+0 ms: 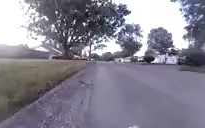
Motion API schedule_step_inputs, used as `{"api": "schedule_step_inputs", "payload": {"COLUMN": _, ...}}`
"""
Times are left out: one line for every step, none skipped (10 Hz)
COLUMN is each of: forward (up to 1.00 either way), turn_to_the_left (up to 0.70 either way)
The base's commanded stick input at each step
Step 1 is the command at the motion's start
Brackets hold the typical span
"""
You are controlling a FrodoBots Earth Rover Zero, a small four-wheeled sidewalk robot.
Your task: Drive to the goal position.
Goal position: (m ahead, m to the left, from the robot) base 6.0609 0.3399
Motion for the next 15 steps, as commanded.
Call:
{"api": "schedule_step_inputs", "payload": {"forward": 1.00, "turn_to_the_left": 0.00}}
{"api": "schedule_step_inputs", "payload": {"forward": 1.00, "turn_to_the_left": 0.00}}
{"api": "schedule_step_inputs", "payload": {"forward": 1.00, "turn_to_the_left": 0.00}}
{"api": "schedule_step_inputs", "payload": {"forward": 1.00, "turn_to_the_left": 0.00}}
{"api": "schedule_step_inputs", "payload": {"forward": 1.00, "turn_to_the_left": 0.00}}
{"api": "schedule_step_inputs", "payload": {"forward": 1.00, "turn_to_the_left": 0.00}}
{"api": "schedule_step_inputs", "payload": {"forward": 1.00, "turn_to_the_left": 0.00}}
{"api": "schedule_step_inputs", "payload": {"forward": 1.00, "turn_to_the_left": 0.00}}
{"api": "schedule_step_inputs", "payload": {"forward": 1.00, "turn_to_the_left": 0.00}}
{"api": "schedule_step_inputs", "payload": {"forward": 1.00, "turn_to_the_left": 0.00}}
{"api": "schedule_step_inputs", "payload": {"forward": 1.00, "turn_to_the_left": 0.00}}
{"api": "schedule_step_inputs", "payload": {"forward": 1.00, "turn_to_the_left": 0.00}}
{"api": "schedule_step_inputs", "payload": {"forward": 1.00, "turn_to_the_left": 0.00}}
{"api": "schedule_step_inputs", "payload": {"forward": 1.00, "turn_to_the_left": 0.00}}
{"api": "schedule_step_inputs", "payload": {"forward": 1.00, "turn_to_the_left": 0.00}}
